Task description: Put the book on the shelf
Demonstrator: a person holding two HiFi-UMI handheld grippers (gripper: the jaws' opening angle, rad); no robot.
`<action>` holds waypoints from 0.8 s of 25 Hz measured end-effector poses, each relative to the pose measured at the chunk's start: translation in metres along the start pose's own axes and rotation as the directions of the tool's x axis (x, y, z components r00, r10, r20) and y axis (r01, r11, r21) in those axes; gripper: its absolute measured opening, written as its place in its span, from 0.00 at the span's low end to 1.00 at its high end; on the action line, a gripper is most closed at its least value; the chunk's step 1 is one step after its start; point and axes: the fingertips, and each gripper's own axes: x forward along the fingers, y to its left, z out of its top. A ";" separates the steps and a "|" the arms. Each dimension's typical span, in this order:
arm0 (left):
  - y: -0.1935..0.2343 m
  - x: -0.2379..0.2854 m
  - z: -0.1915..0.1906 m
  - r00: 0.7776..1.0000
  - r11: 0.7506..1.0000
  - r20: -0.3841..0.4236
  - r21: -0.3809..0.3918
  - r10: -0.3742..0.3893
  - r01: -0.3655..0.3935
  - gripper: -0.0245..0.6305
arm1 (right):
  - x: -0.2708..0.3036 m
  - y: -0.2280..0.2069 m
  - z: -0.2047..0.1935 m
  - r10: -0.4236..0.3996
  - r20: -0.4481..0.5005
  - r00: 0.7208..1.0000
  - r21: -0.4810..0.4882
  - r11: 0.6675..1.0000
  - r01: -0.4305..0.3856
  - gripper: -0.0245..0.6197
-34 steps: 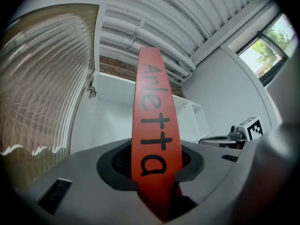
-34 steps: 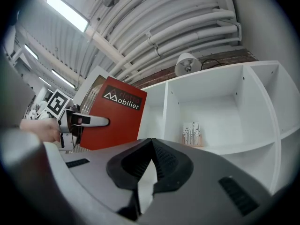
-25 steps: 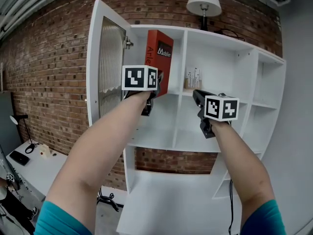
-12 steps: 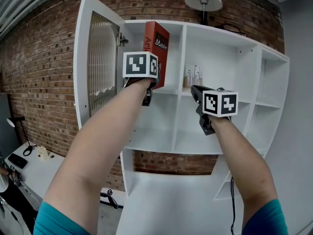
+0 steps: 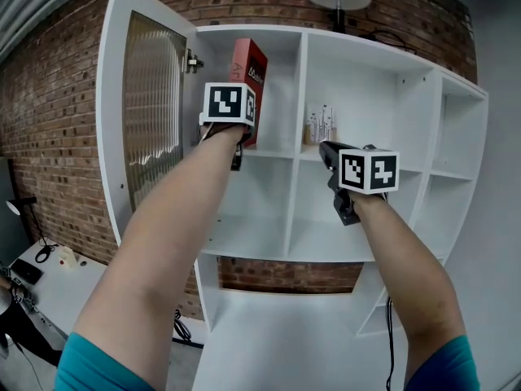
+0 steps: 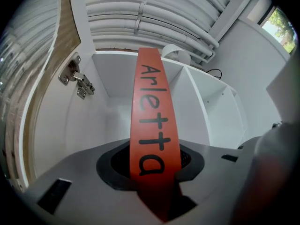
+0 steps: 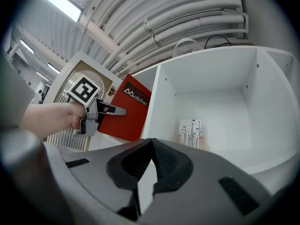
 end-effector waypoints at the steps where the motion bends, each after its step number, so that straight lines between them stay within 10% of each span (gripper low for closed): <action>1: 0.001 0.005 -0.001 1.000 1.000 -0.004 -0.001 0.003 -0.003 0.29 | 0.001 -0.002 -0.001 -0.001 -0.001 1.000 0.004 1.000 0.001 0.07; 20: 0.019 0.068 -0.023 0.998 0.998 -0.032 -0.042 0.047 -0.049 0.29 | 0.013 -0.027 -0.015 -0.023 -0.021 1.000 0.021 0.999 0.024 0.07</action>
